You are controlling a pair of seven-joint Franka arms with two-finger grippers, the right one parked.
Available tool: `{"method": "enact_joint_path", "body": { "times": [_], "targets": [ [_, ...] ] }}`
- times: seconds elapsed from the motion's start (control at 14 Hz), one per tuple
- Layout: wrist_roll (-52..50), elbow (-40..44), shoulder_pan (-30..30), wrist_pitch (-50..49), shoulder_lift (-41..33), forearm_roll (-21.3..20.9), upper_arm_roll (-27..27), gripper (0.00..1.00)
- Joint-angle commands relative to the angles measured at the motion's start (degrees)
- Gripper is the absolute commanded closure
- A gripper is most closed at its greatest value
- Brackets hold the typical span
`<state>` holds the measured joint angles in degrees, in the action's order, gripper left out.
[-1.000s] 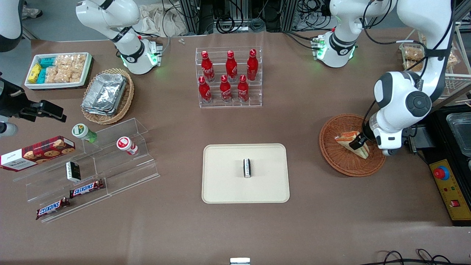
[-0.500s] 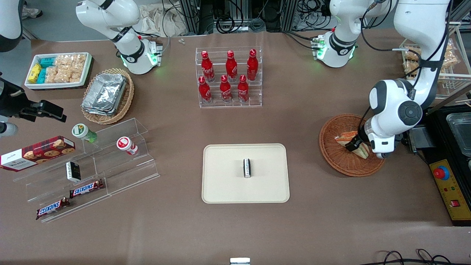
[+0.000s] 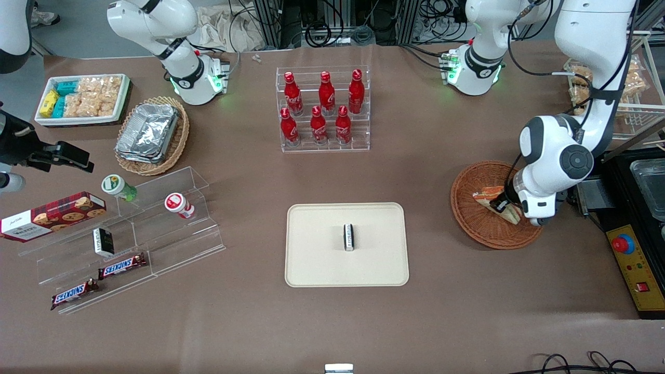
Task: Place sandwich from basket to tray
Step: 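Lower the left gripper and grasp the wrapped sandwich in the basket, then lift the sandwich and carry it toward the cream tray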
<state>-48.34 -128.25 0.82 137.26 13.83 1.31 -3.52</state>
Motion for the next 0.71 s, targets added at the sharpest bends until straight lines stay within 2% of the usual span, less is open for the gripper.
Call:
{"method": "enact_joint_path", "body": {
  "times": [0.0,0.14,0.29,0.5,0.64],
  "targets": [
    [2.2,3.1,-0.4,-10.4,-7.0,-0.5,-0.5,1.0],
    [5.6,11.9,-0.6,-22.8,-7.8,-0.4,-3.2,1.0],
    [8.0,18.5,-0.6,-28.8,-7.9,-0.3,-7.9,1.0],
    [13.3,20.4,-0.6,-26.6,-7.0,-0.4,-20.5,1.0],
    [14.3,20.1,-1.8,-22.5,-4.4,-0.4,-25.4,1.0]
  ]
}}
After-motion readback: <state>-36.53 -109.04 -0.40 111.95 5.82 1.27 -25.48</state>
